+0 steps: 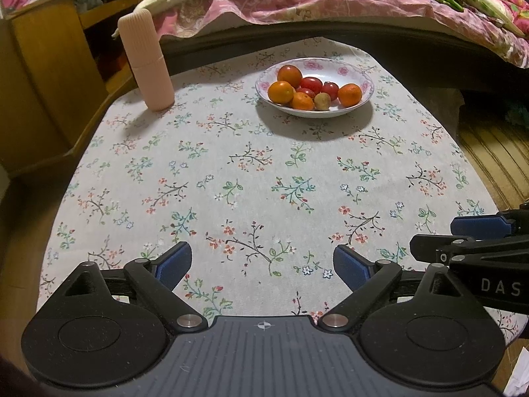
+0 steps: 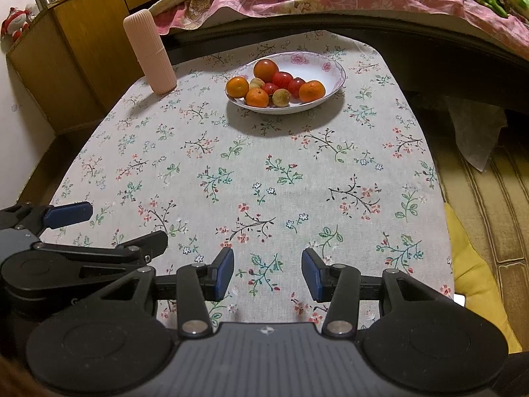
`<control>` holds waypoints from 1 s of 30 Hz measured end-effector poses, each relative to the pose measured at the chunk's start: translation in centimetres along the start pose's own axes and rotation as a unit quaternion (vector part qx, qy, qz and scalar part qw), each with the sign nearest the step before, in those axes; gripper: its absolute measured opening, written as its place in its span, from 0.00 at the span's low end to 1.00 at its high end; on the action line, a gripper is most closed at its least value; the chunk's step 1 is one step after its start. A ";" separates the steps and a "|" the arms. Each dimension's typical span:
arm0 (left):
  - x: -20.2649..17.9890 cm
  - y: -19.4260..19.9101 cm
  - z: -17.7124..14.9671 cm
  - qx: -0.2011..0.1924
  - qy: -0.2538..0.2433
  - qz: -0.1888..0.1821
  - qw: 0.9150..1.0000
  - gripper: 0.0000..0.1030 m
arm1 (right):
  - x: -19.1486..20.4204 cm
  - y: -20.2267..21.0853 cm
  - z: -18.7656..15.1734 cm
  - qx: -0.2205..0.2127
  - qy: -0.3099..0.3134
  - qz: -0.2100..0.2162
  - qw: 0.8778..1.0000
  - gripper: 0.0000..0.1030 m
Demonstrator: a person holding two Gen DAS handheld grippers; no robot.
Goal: Organize fruits
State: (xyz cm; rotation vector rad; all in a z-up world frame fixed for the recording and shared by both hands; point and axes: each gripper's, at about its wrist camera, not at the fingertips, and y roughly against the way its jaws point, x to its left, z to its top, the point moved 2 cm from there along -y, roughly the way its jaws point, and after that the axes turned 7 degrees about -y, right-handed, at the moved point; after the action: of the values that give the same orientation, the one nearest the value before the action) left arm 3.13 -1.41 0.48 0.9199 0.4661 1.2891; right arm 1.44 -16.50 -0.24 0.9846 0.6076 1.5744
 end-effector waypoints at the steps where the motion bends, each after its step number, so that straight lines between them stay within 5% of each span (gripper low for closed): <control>1: 0.0 0.0 0.0 0.000 0.000 0.000 1.000 0.92 | 0.0 0.0 0.0 0.000 0.000 0.000 1.000 0.46; 30: -0.1 0.2 0.1 -0.001 -0.004 -0.002 1.000 0.89 | 0.1 0.0 -0.1 0.000 0.001 -0.001 1.000 0.46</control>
State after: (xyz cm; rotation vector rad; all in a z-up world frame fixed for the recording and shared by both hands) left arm 3.04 -1.51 0.65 0.9208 0.4601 1.2812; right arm 1.33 -16.37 -0.28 0.9823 0.6095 1.5730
